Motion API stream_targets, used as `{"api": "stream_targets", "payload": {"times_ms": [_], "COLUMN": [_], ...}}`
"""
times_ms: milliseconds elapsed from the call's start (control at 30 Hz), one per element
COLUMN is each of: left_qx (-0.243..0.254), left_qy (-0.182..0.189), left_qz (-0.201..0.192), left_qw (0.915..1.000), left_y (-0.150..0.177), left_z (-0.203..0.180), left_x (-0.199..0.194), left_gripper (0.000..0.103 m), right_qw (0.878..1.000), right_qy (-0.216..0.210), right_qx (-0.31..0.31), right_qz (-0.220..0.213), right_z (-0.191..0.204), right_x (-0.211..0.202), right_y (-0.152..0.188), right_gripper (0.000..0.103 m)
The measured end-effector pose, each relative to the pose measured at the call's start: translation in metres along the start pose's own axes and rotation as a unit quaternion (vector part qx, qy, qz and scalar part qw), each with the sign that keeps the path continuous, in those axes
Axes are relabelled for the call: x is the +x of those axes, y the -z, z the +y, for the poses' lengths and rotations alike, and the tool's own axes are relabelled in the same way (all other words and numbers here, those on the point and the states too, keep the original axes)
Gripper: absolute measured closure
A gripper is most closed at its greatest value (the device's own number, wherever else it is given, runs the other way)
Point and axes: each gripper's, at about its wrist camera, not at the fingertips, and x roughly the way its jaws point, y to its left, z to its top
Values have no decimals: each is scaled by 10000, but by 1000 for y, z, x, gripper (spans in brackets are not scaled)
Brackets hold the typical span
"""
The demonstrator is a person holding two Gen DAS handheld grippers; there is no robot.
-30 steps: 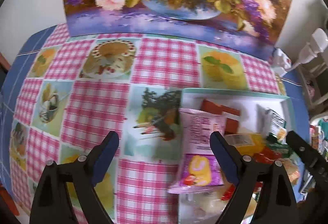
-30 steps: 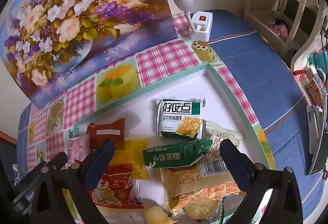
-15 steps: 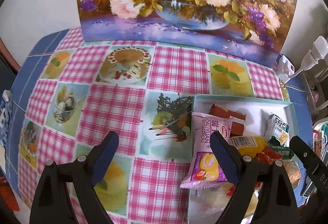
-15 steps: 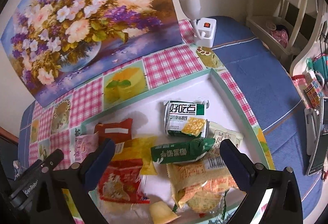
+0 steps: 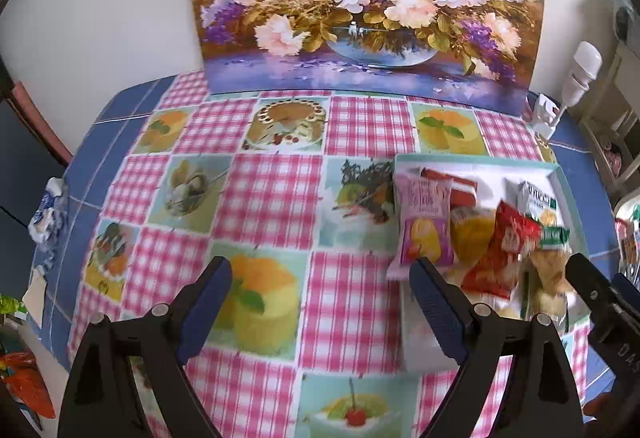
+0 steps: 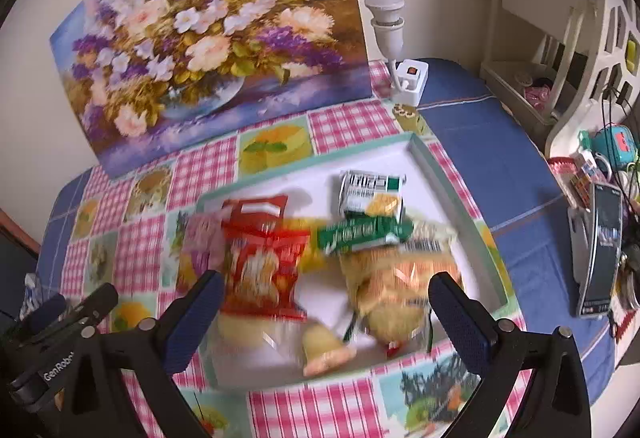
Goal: Organize snacks
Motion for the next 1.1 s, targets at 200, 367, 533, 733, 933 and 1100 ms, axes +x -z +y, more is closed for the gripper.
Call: {"api": "stream_targets", "payload": {"times_ms": [200,367,533,733,933,1100], "left_qx": [61,-85,-166,-140,-125,-108], "left_qy": [-140,-196,-249,-229,-245,-232], "left_qz": [82,232,195,177,273,355], "left_qw": [9998,9995,9994,9995,9993,9990], "left_y": [36,57,68,76,78,78], "left_z": [11,28,38,42,43,43], "left_x": [-8,-10,-16,-22,-19,-15], "left_gripper": [12,12,12,12,12,12], "right_qw": [9997,9994,9991,9988,9987,9985], "right_qy": [-29,-20,16,58,75,94], "right_qx": [-166,-255,-341,-383,-405,-434], "right_qz": [192,216,262,284,296,307], "right_z": [3,6,10,11,13,14], "right_x": [-3,-11,-15,-17,-15,-14], "right_y": [35,56,72,80,81,80], "right_gripper": [0,0,0,0,0,0]}}
